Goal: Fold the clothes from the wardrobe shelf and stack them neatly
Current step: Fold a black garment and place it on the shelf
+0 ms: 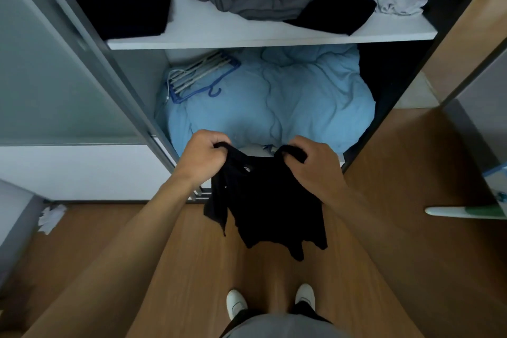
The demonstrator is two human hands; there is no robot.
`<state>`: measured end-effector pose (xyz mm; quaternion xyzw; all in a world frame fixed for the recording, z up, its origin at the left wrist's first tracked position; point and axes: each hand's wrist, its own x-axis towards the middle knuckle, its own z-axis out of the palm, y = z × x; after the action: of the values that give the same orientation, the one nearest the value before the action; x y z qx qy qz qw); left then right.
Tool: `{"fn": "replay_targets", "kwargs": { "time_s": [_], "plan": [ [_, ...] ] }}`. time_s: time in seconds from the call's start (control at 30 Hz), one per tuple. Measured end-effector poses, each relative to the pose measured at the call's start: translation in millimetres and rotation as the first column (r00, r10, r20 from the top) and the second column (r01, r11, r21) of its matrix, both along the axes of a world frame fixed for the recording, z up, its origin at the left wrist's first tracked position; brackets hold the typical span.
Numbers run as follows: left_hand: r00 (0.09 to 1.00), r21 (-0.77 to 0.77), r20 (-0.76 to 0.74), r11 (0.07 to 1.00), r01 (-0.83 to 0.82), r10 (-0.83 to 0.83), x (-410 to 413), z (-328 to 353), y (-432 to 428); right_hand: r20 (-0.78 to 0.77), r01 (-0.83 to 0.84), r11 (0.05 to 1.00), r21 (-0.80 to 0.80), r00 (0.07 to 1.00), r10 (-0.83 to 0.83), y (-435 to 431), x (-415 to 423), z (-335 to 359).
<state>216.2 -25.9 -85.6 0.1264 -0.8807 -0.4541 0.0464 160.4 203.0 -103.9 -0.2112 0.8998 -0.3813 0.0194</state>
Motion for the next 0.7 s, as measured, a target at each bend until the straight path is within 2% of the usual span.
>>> {"fn": "replay_targets", "kwargs": {
  "time_s": [0.07,0.13,0.23,0.3,0.4,0.47,0.53,0.57,0.63,0.7],
  "plan": [
    [0.999,0.019,-0.043,0.999,-0.032,0.033,-2,1,-2,0.007,-0.025,0.979,0.204,1.000,0.024,5,-5,-3],
    [0.998,-0.028,-0.027,0.998,-0.051,0.050,-2,-6,-10,0.054,0.034,0.969,0.247,0.997,-0.048,11,-8,-4],
    [0.997,-0.170,0.064,0.985,-0.029,0.040,2,-28,-17,-0.008,0.180,0.983,0.024,0.984,-0.180,15,-4,0],
    [0.991,-0.186,0.121,0.982,-0.035,0.059,7,-46,-20,0.020,0.200,0.960,-0.194,0.980,-0.200,10,2,7],
    [0.976,-0.145,0.187,0.986,-0.080,0.107,15,-67,-23,0.259,0.163,0.857,-0.489,0.965,-0.036,8,2,21],
    [0.973,-0.051,0.175,0.988,-0.147,0.153,18,-73,-24,0.419,0.127,0.836,-0.533,0.898,0.131,15,-3,24],
    [0.967,0.057,0.122,0.971,-0.231,0.223,17,-72,-23,0.510,0.051,0.894,-0.446,0.835,0.207,26,-9,19],
    [0.963,0.115,0.088,0.958,-0.262,0.253,16,-70,-22,0.514,-0.004,0.927,-0.375,0.831,0.211,32,-12,13],
    [0.957,0.209,0.029,0.935,-0.287,0.287,14,-64,-19,0.455,-0.122,0.969,-0.213,0.866,0.209,42,-15,1],
    [0.956,0.218,-0.014,0.934,-0.282,0.292,12,-59,-17,0.375,-0.175,0.983,-0.058,0.909,0.184,49,-17,-13]
  ]
}}
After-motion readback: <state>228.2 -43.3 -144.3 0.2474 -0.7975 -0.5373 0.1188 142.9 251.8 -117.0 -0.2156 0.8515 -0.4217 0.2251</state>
